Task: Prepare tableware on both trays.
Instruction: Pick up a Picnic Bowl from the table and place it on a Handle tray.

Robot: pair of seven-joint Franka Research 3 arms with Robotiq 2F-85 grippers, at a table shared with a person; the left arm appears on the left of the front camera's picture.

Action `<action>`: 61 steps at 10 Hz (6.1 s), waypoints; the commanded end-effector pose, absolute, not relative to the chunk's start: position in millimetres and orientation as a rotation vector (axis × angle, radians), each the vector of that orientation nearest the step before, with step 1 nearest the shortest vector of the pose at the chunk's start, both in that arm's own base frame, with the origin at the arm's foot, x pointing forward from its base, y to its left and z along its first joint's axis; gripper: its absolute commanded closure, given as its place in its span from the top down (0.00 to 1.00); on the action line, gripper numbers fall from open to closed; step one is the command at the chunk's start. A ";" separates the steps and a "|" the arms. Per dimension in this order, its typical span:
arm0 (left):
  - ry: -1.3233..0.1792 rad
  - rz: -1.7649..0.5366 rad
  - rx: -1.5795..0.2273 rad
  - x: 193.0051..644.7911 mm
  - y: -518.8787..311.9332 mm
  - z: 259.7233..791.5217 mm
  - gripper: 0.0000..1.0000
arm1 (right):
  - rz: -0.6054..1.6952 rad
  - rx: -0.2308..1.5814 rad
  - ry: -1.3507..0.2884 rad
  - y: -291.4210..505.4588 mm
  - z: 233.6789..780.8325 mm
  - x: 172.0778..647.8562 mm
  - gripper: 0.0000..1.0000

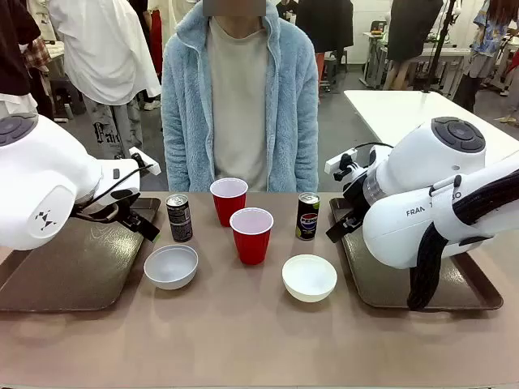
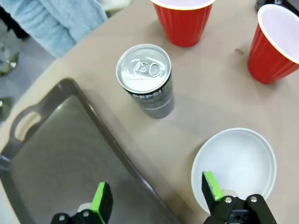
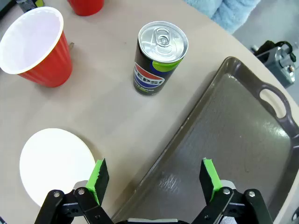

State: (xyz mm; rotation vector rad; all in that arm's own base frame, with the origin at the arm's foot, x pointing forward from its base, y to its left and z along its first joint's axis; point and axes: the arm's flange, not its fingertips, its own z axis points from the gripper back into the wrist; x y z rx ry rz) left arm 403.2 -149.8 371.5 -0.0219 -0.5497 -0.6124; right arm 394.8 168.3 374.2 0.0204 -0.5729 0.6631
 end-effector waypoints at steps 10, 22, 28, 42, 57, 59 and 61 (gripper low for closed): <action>-0.550 -0.613 -0.022 403.2 -149.8 371.5 1.00 | 0.663 0.020 -0.573 168.3 374.2 394.8 1.00; -0.224 -0.645 -0.214 339.0 -103.2 443.5 1.00 | 0.362 0.067 -0.183 238.7 420.0 273.7 1.00; 0.024 -0.626 -0.292 293.1 -116.8 384.9 1.00 | 0.338 0.235 -0.105 175.4 417.0 222.2 1.00; -0.149 0.002 -1.304 339.4 109.6 404.5 1.00 | -0.094 0.951 -0.185 -56.3 341.5 161.8 1.00; -0.154 0.120 -1.271 339.8 145.5 385.9 1.00 | -0.128 1.021 -0.211 -184.9 410.7 205.8 1.00; -0.154 0.120 -1.271 339.8 145.5 385.9 1.00 | -0.128 1.021 -0.211 -184.9 410.7 205.8 1.00; -0.154 0.121 -1.264 340.9 144.9 385.3 1.00 | -0.128 1.021 -0.211 -184.9 410.7 205.8 1.00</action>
